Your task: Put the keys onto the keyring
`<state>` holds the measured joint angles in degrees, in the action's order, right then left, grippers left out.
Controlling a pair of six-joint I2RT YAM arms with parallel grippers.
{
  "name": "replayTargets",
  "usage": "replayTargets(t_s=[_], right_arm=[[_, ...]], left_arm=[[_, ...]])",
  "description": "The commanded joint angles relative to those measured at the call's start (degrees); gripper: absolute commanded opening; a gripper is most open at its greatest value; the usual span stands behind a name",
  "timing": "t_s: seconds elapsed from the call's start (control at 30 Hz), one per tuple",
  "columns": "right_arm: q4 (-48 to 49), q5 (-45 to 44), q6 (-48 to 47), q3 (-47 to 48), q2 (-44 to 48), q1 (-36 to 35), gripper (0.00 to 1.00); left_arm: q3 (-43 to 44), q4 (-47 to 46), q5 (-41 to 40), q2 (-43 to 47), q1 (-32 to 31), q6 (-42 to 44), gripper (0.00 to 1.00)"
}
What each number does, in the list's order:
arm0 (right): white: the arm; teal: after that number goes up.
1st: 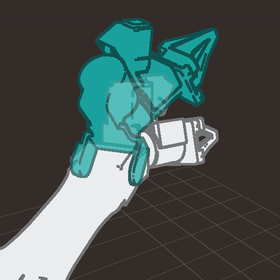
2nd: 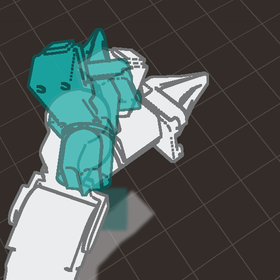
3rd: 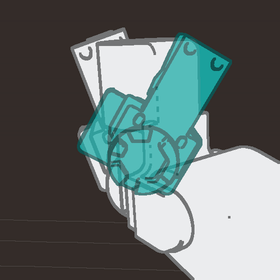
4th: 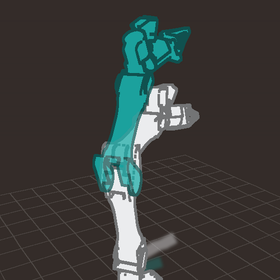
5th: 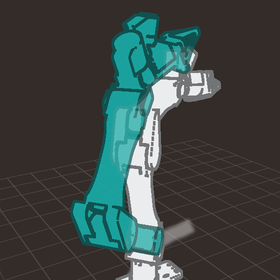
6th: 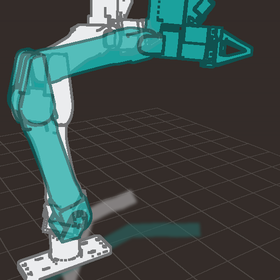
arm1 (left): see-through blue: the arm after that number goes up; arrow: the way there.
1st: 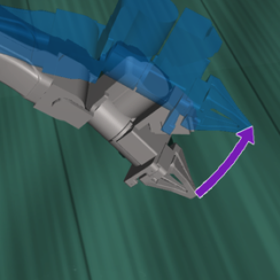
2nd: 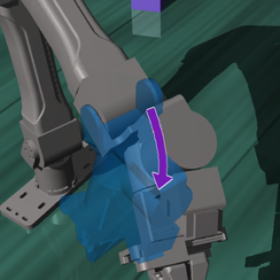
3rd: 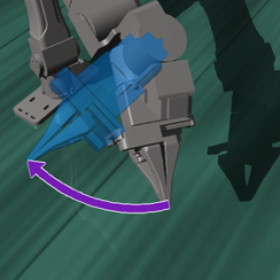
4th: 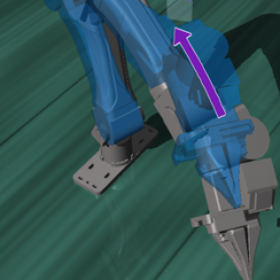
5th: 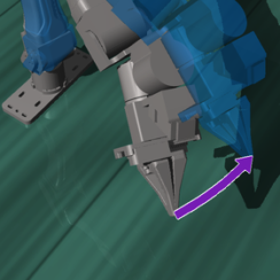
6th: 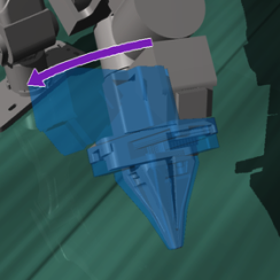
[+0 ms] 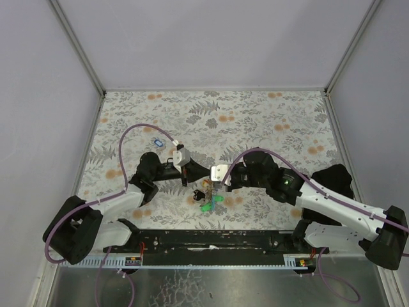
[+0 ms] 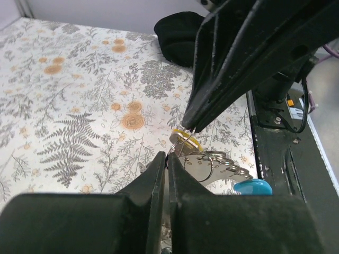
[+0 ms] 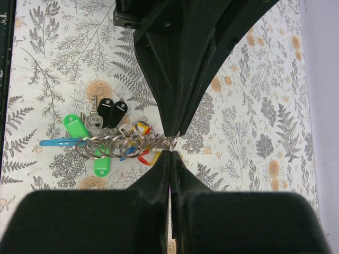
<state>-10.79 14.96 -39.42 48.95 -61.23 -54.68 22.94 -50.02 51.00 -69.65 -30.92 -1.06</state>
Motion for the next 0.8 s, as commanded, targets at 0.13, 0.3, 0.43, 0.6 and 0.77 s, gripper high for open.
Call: replayTargets(t_s=[0.13,0.3,0.43,0.6,0.77], right_arm=[[7.6,-0.62,4.42,-3.94,2.07,-0.53,0.0],[10.16,-0.48,5.53,-5.84,1.92,-0.53,0.0],[11.71,-0.2,5.79,-6.51,1.19,-0.59,0.0],[14.28,-1.17,6.22,-6.94,0.0,-0.54,0.0],[20.06,-8.55,8.11,-11.11,3.21,-0.57,0.0]], left_arm=[[-3.75,-9.97,-14.73,-0.77,0.13,-14.42,0.0],[-5.49,-14.32,-18.81,-1.1,0.03,-19.37,0.0],[-6.29,-16.19,-22.3,-0.55,-0.85,-22.21,0.0],[-6.72,-17.75,-22.95,-0.49,-1.95,-22.53,0.0],[-7.31,-17.37,-19.66,0.1,-1.96,-18.65,0.0]])
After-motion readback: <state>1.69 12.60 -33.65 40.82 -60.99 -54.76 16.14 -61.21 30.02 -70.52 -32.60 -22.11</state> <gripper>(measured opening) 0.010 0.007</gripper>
